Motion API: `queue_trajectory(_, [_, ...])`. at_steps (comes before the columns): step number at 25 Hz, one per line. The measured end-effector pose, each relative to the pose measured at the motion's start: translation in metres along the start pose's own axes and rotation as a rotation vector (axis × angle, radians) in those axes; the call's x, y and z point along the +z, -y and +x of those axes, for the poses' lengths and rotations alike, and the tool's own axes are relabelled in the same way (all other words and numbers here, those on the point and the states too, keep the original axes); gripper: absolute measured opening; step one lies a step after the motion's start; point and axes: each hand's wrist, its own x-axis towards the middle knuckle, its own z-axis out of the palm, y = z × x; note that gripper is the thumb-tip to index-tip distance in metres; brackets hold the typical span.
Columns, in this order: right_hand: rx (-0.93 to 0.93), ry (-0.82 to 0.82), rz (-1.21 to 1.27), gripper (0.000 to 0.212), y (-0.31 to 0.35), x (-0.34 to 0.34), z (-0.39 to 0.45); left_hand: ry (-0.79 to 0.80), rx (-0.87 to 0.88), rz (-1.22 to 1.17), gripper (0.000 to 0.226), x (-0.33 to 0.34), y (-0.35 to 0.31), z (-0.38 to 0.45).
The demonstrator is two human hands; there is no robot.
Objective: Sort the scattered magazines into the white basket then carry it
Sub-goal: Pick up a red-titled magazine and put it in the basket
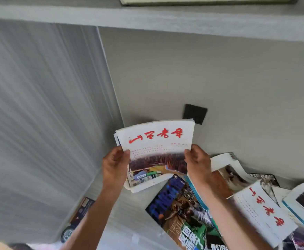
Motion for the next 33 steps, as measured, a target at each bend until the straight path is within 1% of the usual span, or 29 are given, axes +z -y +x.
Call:
queue_trajectory(3, [0.022, -0.042, 0.008, 0.017, 0.016, 0.05, 0.041, -0.079, -0.092, -0.031, 0.022, -0.002, -0.001, 0.047])
queue_trajectory(7, [0.112, 0.07, -0.174, 0.022, -0.005, 0.092, 0.072, -0.207, -0.27, 0.075, 0.01, -0.011, 0.031, 0.084])
queue_trajectory(9, [0.159, 0.065, -0.158, 0.023, -0.022, 0.101, 0.079, -0.209, -0.324, 0.099, 0.006, -0.015, 0.047, 0.092])
queue_trajectory(11, [0.2, 0.066, -0.131, 0.024, -0.035, 0.103, 0.081, -0.192, -0.327, 0.124, 0.006, -0.019, 0.064, 0.093])
queue_trajectory(13, [0.213, 0.137, -0.153, 0.024, -0.047, 0.102, 0.079, -0.162, -0.356, 0.196, 0.009, -0.024, 0.08, 0.093])
queue_trajectory(14, [0.216, 0.201, -0.191, 0.028, -0.051, 0.1, 0.076, -0.134, -0.381, 0.243, 0.013, -0.025, 0.088, 0.094])
queue_trajectory(16, [0.199, 0.327, -0.319, 0.044, -0.059, 0.09, 0.063, -0.079, -0.407, 0.353, 0.023, -0.026, 0.098, 0.089])
queue_trajectory(17, [0.174, 0.361, -0.389, 0.049, -0.064, 0.082, 0.052, -0.063, -0.376, 0.407, 0.03, -0.026, 0.099, 0.084])
queue_trajectory(19, [0.094, 0.382, -0.473, 0.048, -0.073, 0.063, 0.024, -0.035, -0.239, 0.467, 0.039, -0.024, 0.099, 0.071])
queue_trajectory(21, [0.082, 0.326, -0.583, 0.047, -0.096, 0.027, -0.011, 0.027, -0.14, 0.448, 0.039, -0.011, 0.099, 0.045])
queue_trajectory(22, [0.107, 0.271, -0.7, 0.053, -0.11, 0.005, -0.026, 0.075, -0.117, 0.438, 0.039, -0.003, 0.1, 0.028])
queue_trajectory(24, [0.179, 0.176, -1.013, 0.073, -0.138, -0.045, -0.047, 0.179, -0.09, 0.433, 0.038, 0.019, 0.103, -0.012])
queue_trajectory(25, [0.219, 0.17, -1.115, 0.081, -0.15, -0.067, -0.055, 0.239, -0.08, 0.437, 0.038, 0.032, 0.105, -0.033])
queue_trajectory(26, [0.239, 0.197, -1.159, 0.084, -0.161, -0.083, -0.061, 0.301, -0.083, 0.433, 0.037, 0.043, 0.107, -0.052])
queue_trajectory(27, [0.238, 0.241, -1.171, 0.084, -0.171, -0.092, -0.067, 0.362, -0.108, 0.429, 0.037, 0.052, 0.109, -0.07])
queue_trajectory(28, [0.234, 0.273, -1.178, 0.078, -0.18, -0.098, -0.072, 0.421, -0.135, 0.43, 0.037, 0.062, 0.112, -0.084])
queue_trajectory(29, [0.229, 0.282, -1.18, 0.069, -0.187, -0.102, -0.078, 0.471, -0.15, 0.456, 0.038, 0.069, 0.115, -0.097])
queue_trajectory(31, [0.234, 0.251, -1.135, 0.043, -0.196, -0.107, -0.09, 0.527, -0.154, 0.534, 0.038, 0.079, 0.121, -0.12])
queue_trajectory(32, [0.23, 0.226, -1.099, 0.036, -0.199, -0.109, -0.096, 0.543, -0.151, 0.566, 0.039, 0.082, 0.123, -0.127])
queue_trajectory(33, [0.223, 0.203, -1.053, 0.034, -0.2, -0.113, -0.104, 0.555, -0.146, 0.596, 0.04, 0.084, 0.125, -0.134])
